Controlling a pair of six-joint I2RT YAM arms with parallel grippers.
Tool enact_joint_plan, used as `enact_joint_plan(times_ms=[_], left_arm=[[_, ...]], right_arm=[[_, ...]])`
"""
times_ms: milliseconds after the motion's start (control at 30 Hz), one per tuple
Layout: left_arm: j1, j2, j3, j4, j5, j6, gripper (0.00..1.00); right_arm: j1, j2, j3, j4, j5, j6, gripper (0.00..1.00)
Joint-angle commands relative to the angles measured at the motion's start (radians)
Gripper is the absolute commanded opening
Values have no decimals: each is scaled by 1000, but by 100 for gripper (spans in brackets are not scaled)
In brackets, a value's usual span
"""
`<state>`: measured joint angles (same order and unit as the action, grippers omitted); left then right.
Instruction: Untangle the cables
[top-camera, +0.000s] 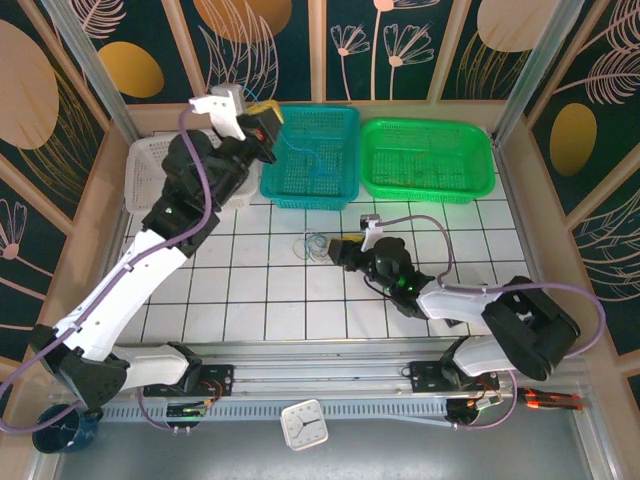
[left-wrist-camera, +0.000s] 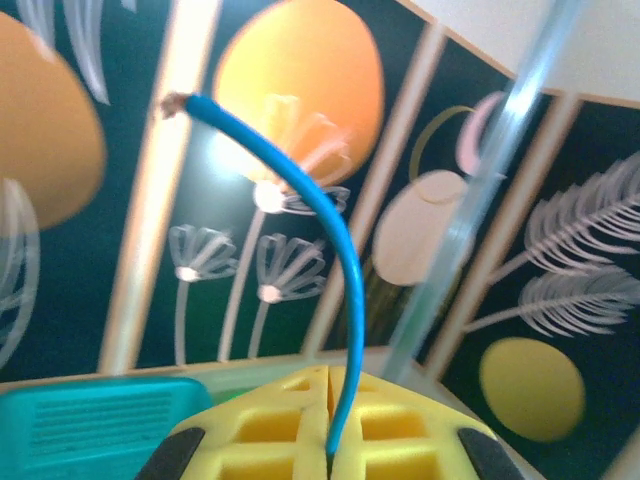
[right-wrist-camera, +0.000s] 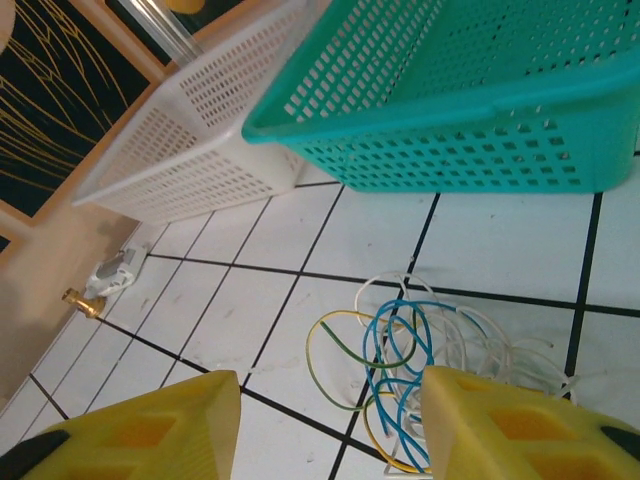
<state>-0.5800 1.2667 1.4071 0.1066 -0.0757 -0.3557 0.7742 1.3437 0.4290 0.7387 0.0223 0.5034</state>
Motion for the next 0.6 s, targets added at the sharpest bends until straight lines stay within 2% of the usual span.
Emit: enact_joint_plan(times_ms=[0,233,567], left_arm=[[64,24,59,-32,-48,51,0],[227,131,143,-102,-71,85,0],[447,274,155,-87,-122,75,0]], right_arm=[[9,-63,-3,-64,43,-22,54],[10,-157,-12,-132,58,-10,55],[9,-265,-31,-206,66,45,58]])
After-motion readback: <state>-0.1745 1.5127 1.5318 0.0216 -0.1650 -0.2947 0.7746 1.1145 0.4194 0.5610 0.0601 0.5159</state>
